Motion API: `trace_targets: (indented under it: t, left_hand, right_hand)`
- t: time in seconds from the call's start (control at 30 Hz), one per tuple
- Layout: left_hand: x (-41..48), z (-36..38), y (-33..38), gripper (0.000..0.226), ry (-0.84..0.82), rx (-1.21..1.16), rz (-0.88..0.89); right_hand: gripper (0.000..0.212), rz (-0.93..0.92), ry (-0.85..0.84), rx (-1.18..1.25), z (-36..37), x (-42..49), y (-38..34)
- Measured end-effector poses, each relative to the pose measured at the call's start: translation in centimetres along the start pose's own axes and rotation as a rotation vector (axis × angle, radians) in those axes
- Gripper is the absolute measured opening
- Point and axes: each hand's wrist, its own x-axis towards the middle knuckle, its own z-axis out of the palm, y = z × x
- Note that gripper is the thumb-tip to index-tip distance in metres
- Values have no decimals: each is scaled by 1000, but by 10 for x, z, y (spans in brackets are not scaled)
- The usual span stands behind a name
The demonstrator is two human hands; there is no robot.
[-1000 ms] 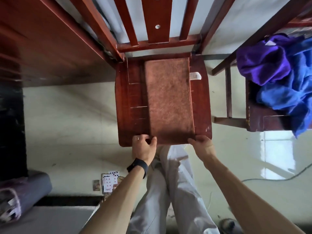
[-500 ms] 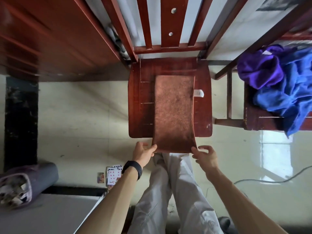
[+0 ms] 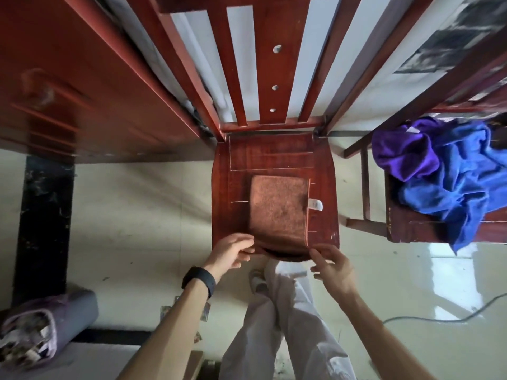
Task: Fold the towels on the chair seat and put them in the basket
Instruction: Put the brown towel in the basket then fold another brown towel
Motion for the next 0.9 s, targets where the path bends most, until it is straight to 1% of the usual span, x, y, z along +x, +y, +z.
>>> trace_targets:
  t: [0.07, 0.13, 0.2, 0.27, 0.33, 0.47, 0.67, 0.9]
  left_hand:
    - [19, -12, 21, 18, -43, 100, 91]
    - [42, -19, 36, 16, -8, 270, 221]
    - [69, -20, 49, 24, 142, 454, 331]
    - [93, -18, 62, 32, 281, 595, 373]
    - [113, -12, 73, 36, 299, 582, 341]
    - [148, 0, 76, 38, 344, 583, 307]
    - [168, 5, 70, 38, 429, 574, 261]
    - [181, 1, 75, 31, 465, 647, 314]
  right_hand:
    - [20, -67, -48, -47, -5, 23, -16]
    - [19, -135, -29, -151, -6, 51, -31]
    - [17, -182, 59, -263, -2, 82, -43]
    - [18, -227, 109, -345, 4, 111, -52]
    - [21, -230, 95, -349, 9, 139, -58]
    - [26, -146, 23, -328, 17, 178, -64]
    - [33, -144, 30, -399, 30, 203, -65]
    - [37, -105, 48, -463, 34, 211, -67]
